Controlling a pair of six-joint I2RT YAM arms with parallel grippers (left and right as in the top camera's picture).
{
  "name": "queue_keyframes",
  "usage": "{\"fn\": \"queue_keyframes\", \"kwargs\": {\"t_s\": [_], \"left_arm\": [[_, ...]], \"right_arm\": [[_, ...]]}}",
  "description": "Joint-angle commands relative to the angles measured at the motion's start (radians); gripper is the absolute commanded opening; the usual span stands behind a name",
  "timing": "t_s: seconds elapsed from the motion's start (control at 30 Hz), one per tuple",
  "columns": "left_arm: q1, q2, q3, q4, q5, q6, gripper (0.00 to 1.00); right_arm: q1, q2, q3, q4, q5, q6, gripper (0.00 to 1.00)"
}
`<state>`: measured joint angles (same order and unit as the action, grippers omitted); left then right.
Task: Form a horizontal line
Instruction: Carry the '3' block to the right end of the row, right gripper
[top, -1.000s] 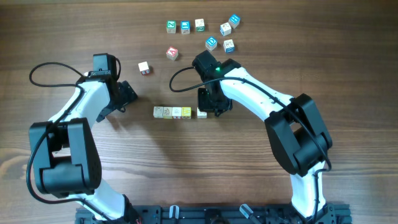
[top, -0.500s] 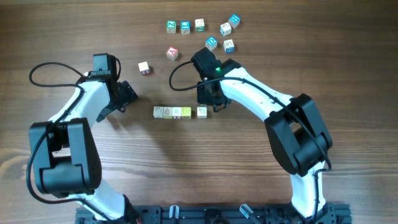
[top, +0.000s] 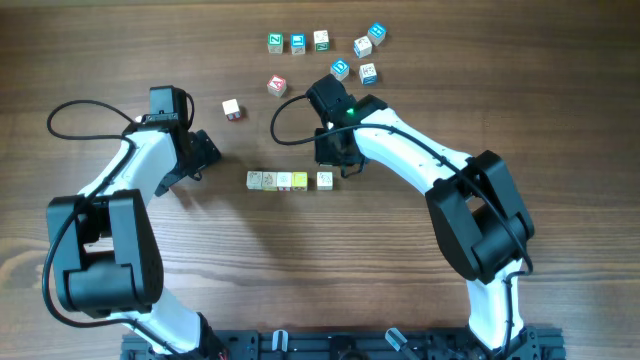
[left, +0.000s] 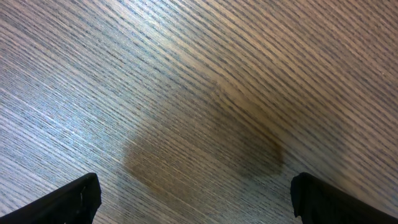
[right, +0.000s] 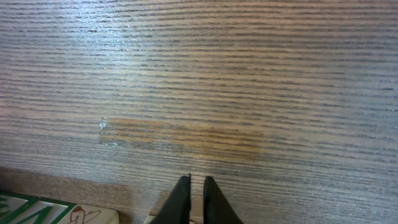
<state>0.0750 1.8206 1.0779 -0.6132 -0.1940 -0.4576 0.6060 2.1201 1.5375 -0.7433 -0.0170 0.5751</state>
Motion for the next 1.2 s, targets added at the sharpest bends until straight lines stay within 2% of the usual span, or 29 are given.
{"fn": "queue_keyframes", "kwargs": {"t_s": [0.0,0.37,0.63,1.17], "left_arm": [[0.002,0.006,-0.006,0.000,-0.005,0.001,1.00],[0.002,0.006,-0.006,0.000,-0.005,0.001,1.00],[0.002,0.006,-0.006,0.000,-0.005,0.001,1.00],[0.002,0.006,-0.006,0.000,-0.005,0.001,1.00]], "right_arm": [[0.002,-0.029,-0.009,0.010,0.029,0.000,0.11],[0.002,-0.029,-0.009,0.051,0.040,0.000,0.12],[0.002,-0.029,-0.009,0.035,0.040,0.001,0.07],[0.002,-0.029,-0.009,0.028,0.040,0.000,0.07]]}}
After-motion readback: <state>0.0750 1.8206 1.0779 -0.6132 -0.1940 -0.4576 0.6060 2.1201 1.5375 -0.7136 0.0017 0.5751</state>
